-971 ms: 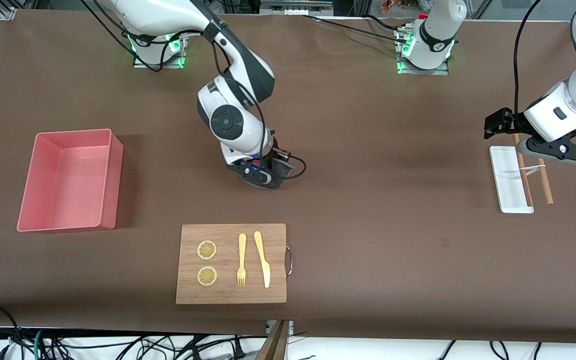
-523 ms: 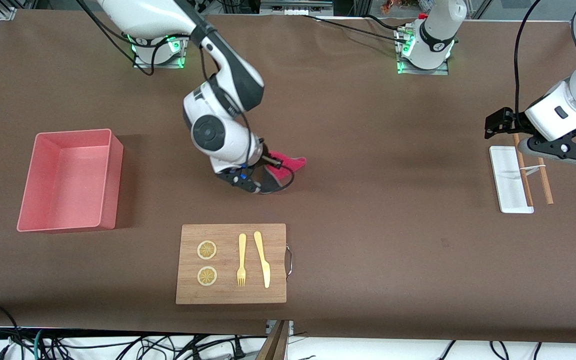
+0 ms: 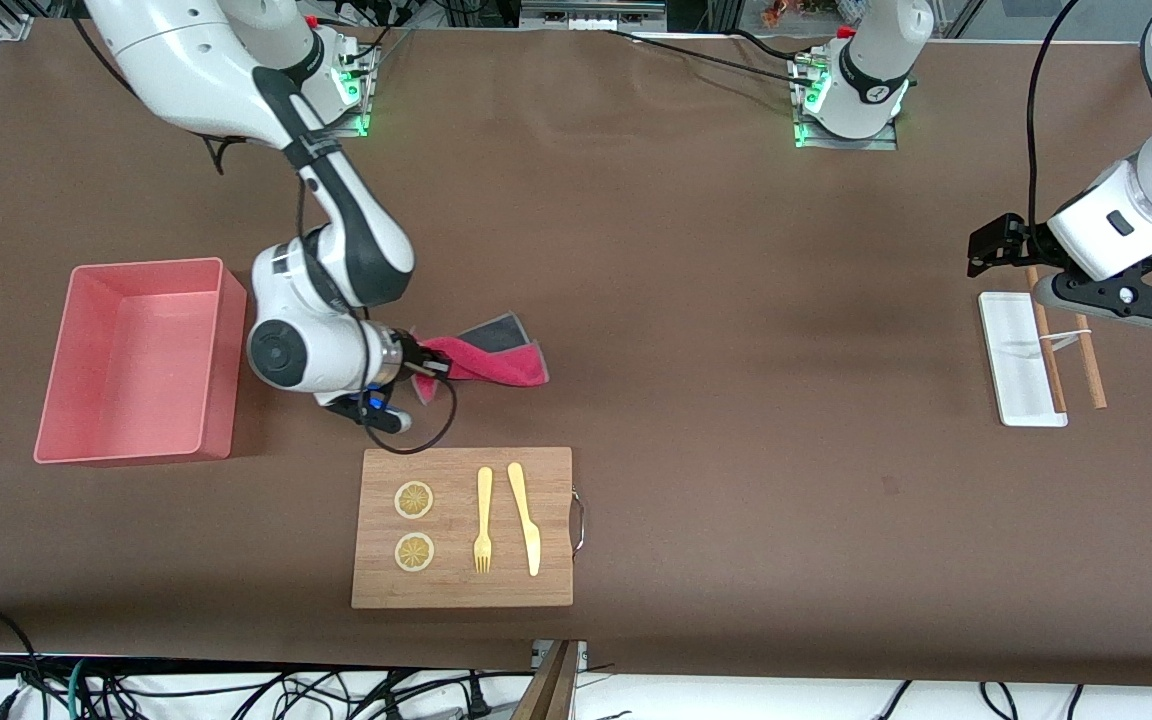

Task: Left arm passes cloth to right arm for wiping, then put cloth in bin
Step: 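Wipe the table with the cloth held in the right gripper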

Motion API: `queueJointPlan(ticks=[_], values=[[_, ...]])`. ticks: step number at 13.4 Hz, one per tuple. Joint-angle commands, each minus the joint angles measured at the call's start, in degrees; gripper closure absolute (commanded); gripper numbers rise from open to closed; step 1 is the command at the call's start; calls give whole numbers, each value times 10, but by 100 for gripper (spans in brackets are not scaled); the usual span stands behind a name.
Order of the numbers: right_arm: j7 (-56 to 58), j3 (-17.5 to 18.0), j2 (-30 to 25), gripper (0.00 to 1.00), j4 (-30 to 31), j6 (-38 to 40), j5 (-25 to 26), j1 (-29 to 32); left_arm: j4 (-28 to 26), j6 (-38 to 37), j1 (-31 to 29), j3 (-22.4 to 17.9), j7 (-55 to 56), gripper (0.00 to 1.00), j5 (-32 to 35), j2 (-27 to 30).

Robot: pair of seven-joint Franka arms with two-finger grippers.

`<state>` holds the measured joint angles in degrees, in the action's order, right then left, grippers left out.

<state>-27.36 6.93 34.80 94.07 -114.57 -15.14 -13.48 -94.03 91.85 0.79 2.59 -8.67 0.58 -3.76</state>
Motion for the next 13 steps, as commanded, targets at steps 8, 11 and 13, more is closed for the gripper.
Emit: queueJointPlan(ticks=[8,11,13], values=[[337,-106,-69,100,66,47,92,70,13,-6,10,2,5,0,-3,2],[369,-106,-110,100,66,59,121,89,13,-8,12,2,4,0,-2,3],[369,-106,-146,100,62,94,149,95,13,-7,12,2,4,0,-1,2]])
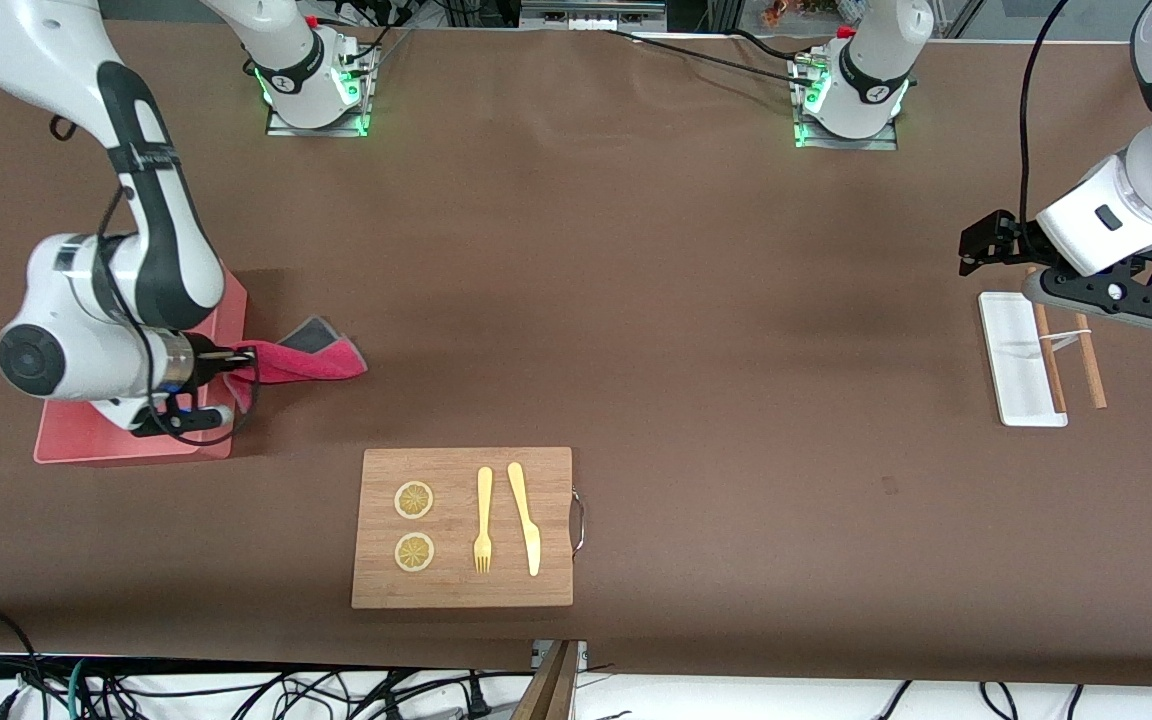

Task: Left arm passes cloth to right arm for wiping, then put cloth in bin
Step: 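Move the cloth over the pink bin and open the right gripper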

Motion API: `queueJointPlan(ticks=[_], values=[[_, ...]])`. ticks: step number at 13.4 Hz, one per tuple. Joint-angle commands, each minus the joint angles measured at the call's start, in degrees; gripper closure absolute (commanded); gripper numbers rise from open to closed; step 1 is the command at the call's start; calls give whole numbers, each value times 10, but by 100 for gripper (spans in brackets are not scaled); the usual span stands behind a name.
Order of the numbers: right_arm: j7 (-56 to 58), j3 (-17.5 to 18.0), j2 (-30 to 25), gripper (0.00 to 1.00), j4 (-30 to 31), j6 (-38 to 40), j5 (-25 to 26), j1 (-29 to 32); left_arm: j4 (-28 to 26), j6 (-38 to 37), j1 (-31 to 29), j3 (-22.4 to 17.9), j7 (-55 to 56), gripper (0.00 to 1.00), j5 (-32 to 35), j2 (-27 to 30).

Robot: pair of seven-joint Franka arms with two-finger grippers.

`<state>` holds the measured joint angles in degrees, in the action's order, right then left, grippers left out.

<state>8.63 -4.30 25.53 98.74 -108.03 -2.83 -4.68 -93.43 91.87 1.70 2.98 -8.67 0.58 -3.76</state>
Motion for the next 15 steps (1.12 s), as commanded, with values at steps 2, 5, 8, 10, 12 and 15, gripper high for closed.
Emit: queueJointPlan(ticks=[2,5,8,10,12,15], values=[[14,3,-96,100,11,76,47,16,8,-7,4,-2,4,0,-1,2],[63,-17,-165,100,8,135,85,21,8,-7,4,-2,4,0,-1,3],[126,-59,-184,100,8,143,87,26,7,-7,4,-2,4,0,-1,2],[126,-66,-182,100,9,142,87,26,7,-7,4,-2,4,0,0,2],[120,-66,-174,55,15,136,87,28,7,-7,4,-2,4,0,0,2],[118,-66,-173,0,14,133,85,28,8,-7,4,-2,4,0,0,2]])
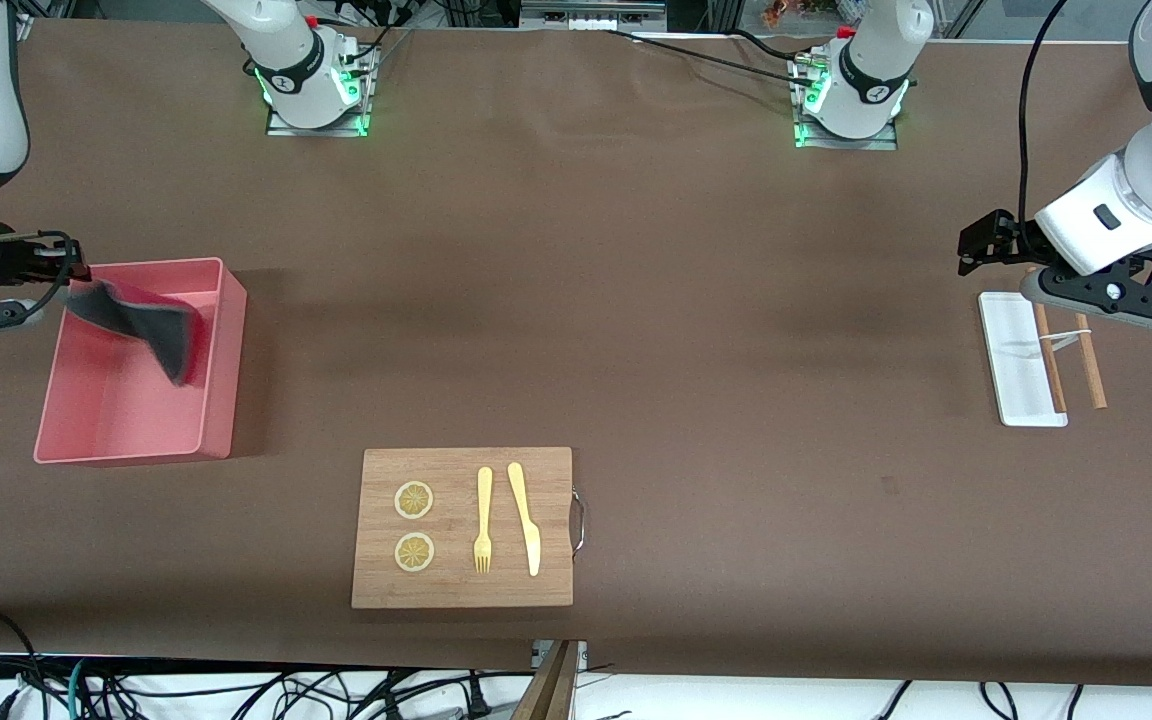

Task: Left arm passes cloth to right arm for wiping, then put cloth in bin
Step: 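Move the cloth over the pink bin and open the right gripper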

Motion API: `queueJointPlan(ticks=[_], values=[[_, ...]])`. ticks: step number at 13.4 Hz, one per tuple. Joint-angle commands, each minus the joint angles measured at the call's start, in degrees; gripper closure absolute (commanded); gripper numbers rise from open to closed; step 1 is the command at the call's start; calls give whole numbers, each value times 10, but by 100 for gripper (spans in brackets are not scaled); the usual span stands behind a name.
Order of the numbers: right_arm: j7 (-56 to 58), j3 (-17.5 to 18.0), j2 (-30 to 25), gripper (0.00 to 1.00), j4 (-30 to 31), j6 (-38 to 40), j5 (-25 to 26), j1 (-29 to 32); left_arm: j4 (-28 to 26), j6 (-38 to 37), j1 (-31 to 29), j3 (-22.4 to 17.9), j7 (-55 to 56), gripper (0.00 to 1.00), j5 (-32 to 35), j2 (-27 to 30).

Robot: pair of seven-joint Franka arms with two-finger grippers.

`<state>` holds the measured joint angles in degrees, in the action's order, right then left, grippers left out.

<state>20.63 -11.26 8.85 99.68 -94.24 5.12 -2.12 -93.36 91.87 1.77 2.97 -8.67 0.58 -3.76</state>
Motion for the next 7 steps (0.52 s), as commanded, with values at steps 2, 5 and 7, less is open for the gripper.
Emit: queueJointPlan(ticks=[2,5,7], values=[[1,3,-6,0,2,-9,2,4,7,-7,3,-1,4,0,0,2],[-9,4,-17,0,-6,-6,-14,4,7,-7,3,1,4,0,0,2],[-61,18,-22,0,-29,18,-19,4,7,-8,3,1,4,0,0,3]])
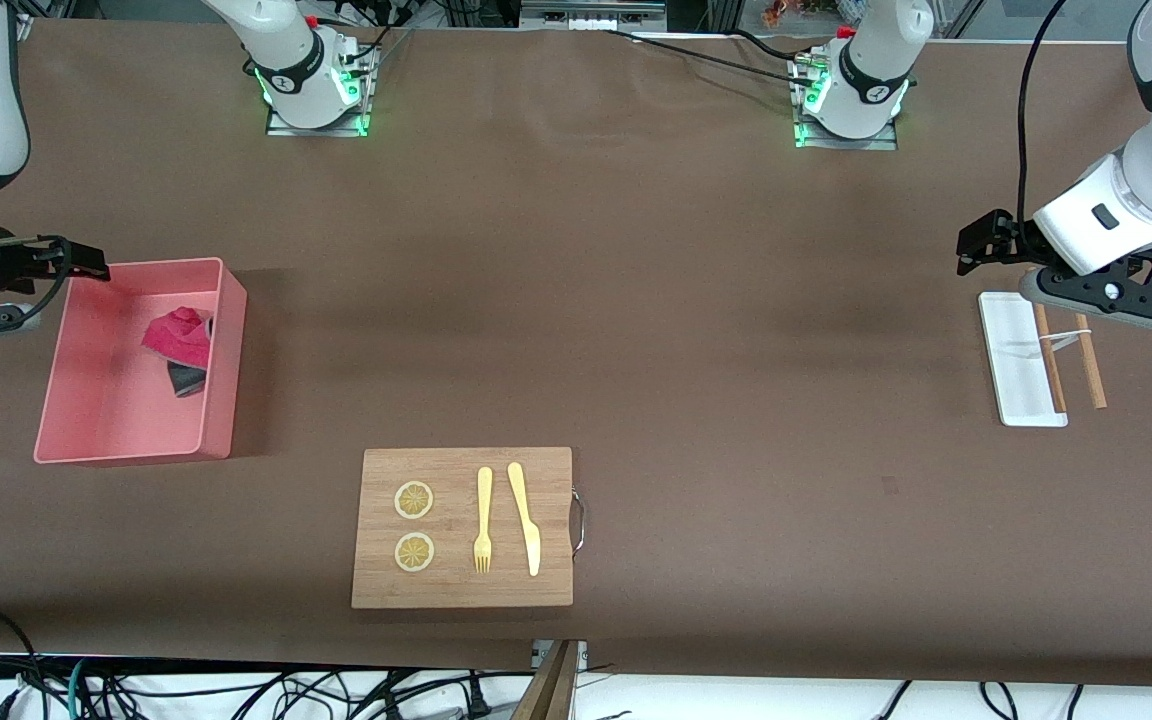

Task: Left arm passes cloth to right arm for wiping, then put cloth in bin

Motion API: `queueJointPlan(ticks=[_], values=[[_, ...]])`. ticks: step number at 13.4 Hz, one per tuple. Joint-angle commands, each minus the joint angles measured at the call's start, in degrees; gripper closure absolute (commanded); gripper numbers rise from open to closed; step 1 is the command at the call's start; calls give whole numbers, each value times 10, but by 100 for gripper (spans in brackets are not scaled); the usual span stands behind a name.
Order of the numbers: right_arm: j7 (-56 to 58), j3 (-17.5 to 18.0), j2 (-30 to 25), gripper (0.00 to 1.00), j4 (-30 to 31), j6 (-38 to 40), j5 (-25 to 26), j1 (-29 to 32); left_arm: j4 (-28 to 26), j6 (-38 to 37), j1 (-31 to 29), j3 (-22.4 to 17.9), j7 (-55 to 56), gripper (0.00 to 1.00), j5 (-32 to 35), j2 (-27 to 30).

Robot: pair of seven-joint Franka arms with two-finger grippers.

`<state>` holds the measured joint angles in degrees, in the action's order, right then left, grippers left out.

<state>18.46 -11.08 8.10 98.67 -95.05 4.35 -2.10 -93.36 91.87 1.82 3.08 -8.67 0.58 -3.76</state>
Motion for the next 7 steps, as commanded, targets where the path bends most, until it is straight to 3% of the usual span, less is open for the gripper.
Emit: queueJointPlan(ticks=[1,7], values=[[-59,25,-17,0,-31,44,-24,3,7,-8,4,0,4,0,0,2],[-205,104,-44,0,-79,116,-36,4,7,-8,4,0,4,0,0,3]])
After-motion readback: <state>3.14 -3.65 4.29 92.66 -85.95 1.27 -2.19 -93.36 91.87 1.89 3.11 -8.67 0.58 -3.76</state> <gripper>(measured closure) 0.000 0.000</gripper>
